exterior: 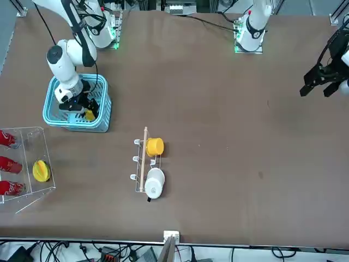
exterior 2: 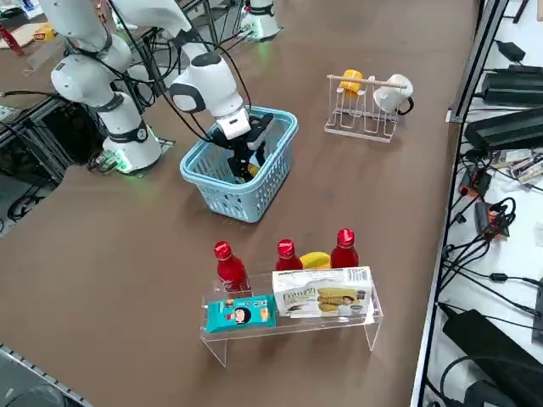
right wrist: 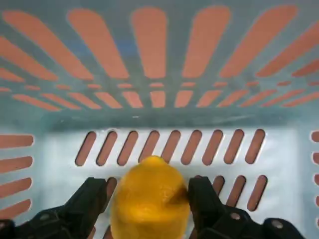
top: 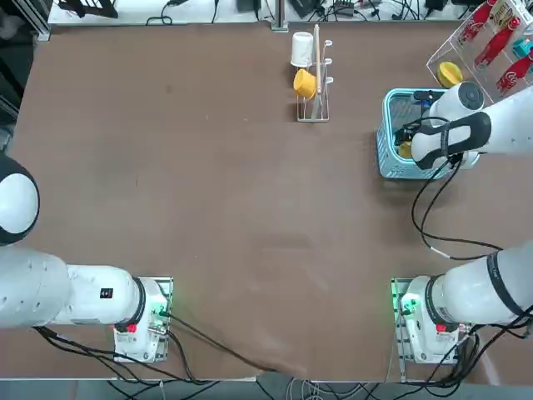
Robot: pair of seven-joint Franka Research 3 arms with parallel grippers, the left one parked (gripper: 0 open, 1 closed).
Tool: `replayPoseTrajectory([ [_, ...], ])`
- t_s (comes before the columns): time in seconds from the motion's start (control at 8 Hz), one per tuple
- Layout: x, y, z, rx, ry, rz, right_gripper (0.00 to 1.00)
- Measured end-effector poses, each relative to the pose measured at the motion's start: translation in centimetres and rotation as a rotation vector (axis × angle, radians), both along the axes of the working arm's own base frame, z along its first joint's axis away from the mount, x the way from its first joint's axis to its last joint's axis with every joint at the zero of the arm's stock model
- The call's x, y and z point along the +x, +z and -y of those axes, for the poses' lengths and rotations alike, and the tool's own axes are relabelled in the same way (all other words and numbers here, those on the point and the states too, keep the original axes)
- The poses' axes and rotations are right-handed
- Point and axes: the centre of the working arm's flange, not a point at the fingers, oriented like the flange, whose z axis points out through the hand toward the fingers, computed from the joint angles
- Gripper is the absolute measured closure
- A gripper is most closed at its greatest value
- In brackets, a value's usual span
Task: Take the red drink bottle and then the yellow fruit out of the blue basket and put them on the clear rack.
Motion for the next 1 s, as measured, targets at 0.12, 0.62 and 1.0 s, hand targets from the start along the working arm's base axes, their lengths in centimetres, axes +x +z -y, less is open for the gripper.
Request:
replayPoseTrajectory([
  [0.12,-0.07,-0.2,0.0,0.0,-0.001,-0.005,0.0],
  [0.62,-0.28,-0.85,0.01,0.0,-0.002,-0.019,0.05],
  [1.0,-0.27,-0.83,0.02,0.0,-0.002,-0.019,0.14],
])
